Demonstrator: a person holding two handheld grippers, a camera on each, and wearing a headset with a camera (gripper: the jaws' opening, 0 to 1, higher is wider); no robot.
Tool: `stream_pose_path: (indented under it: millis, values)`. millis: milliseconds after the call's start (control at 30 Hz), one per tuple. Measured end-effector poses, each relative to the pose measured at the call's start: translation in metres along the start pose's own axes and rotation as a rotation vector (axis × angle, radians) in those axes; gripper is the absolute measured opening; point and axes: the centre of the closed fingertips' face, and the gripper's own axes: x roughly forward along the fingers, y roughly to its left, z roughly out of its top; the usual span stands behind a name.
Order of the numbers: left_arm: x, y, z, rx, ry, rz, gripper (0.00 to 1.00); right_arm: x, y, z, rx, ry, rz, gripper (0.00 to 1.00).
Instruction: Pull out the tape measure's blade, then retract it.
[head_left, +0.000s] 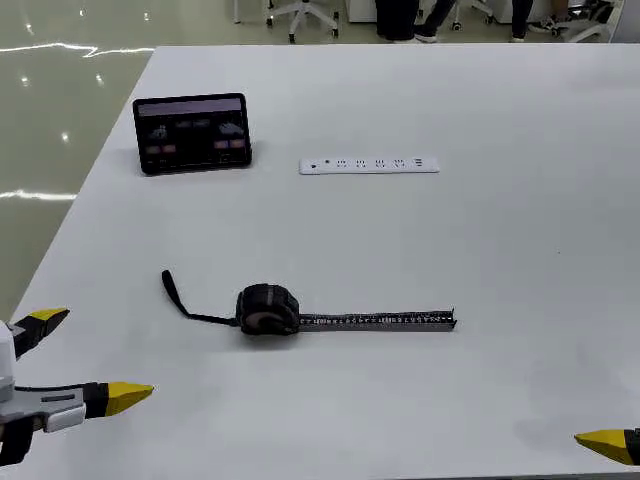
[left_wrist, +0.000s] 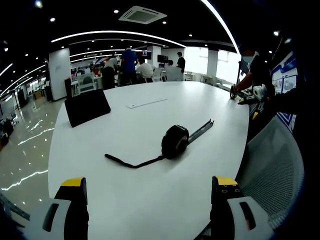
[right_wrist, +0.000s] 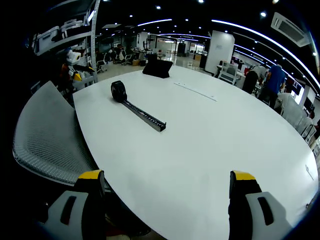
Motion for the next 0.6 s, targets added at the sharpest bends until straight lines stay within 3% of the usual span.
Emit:
stream_pose_path:
  millis: [100, 200, 300, 400, 467, 600]
  values:
    - [0.006, -0.008, 0.027, -0.033, -0.068, 0.012, 1.00, 0.005, 0.000, 0.008, -0.028, 0.028, 0.022, 1.00]
    - [0.016, -0.018, 0.038, -0.006, -0.059, 0.011, 1.00, 0.010, 0.001, 0.017, -0.035, 0.026, 0.046, 1.00]
    - [0.024, -0.028, 0.045, 0.024, -0.040, 0.005, 1.00, 0.015, 0.001, 0.027, -0.060, 0.024, 0.056, 1.00]
    - [0.032, -0.038, 0.054, -0.010, -0.053, -0.009, 1.00, 0.019, -0.002, 0.036, -0.081, 0.019, 0.059, 1.00]
    - [0.037, -0.046, 0.058, -0.002, -0.059, -0.023, 1.00, 0.022, -0.001, 0.044, -0.091, 0.011, 0.066, 1.00]
    - [0.045, -0.059, 0.061, 0.018, -0.044, -0.041, 1.00, 0.027, 0.000, 0.052, -0.108, 0.007, 0.079, 1.00]
